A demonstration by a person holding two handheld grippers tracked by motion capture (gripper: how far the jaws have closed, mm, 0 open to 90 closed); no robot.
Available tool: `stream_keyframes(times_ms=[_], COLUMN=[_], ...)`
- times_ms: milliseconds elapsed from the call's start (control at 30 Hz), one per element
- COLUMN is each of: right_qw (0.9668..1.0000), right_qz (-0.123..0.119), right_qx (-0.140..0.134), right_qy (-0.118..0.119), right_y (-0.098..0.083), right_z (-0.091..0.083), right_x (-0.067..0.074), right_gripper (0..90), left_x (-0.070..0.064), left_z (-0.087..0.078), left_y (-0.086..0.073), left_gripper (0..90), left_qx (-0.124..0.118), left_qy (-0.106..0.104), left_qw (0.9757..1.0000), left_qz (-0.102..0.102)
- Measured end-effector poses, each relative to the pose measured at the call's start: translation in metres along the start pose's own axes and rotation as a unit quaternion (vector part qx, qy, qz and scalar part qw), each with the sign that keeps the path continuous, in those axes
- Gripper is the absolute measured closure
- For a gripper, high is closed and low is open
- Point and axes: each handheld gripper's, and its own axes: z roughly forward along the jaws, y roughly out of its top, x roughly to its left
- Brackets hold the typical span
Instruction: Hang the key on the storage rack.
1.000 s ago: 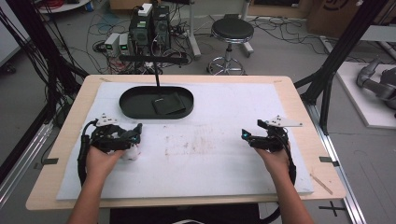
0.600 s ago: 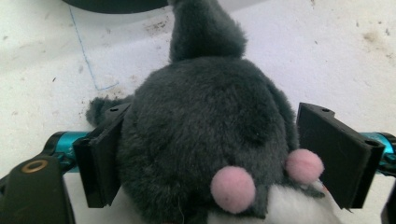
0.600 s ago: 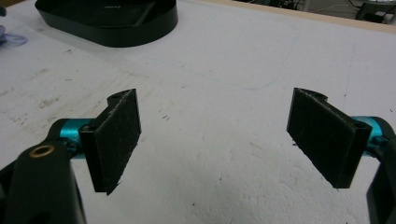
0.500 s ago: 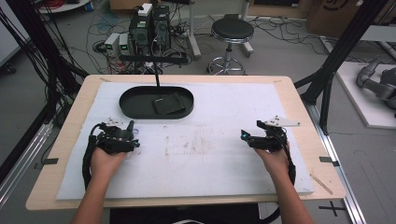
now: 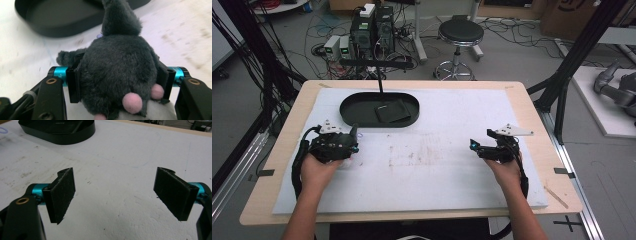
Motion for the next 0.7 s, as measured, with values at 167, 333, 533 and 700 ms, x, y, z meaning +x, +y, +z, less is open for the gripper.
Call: stream_keyframes(times_ms=[167,333,533,700], right_qw=[1.0,1.0,0.9999,0.9999], right_qz=[-0.002,0.003,0.005,0.004], right_qx=[-0.004,-0.006,-0.008,-0.008], right_qy=[0.003,0.006,0.006,0.007], right_y=[0.0,0.0,0.0,0.0], right_z=[0.001,0.001,0.001,0.001], right_x=[0.001,-0.001,-0.003,-0.002], right_gripper=[18.1,18.1,18.1,18.1], left_x=[-0.001,-0.007,-0.019,-0.021], left_z=[-0.014,-0.02,-0.02,-0.016], left_y=[0.02,0.054,0.093,0.109], left_gripper=[38.4,38.2,38.0,38.1], left_qx=[-0.036,-0.052,-0.058,-0.062], left_qy=[-0.028,-0.033,-0.03,-0.036], left_qw=[0.999,0.9979,0.996,0.9955], left_qz=[0.002,0.021,0.06,0.062])
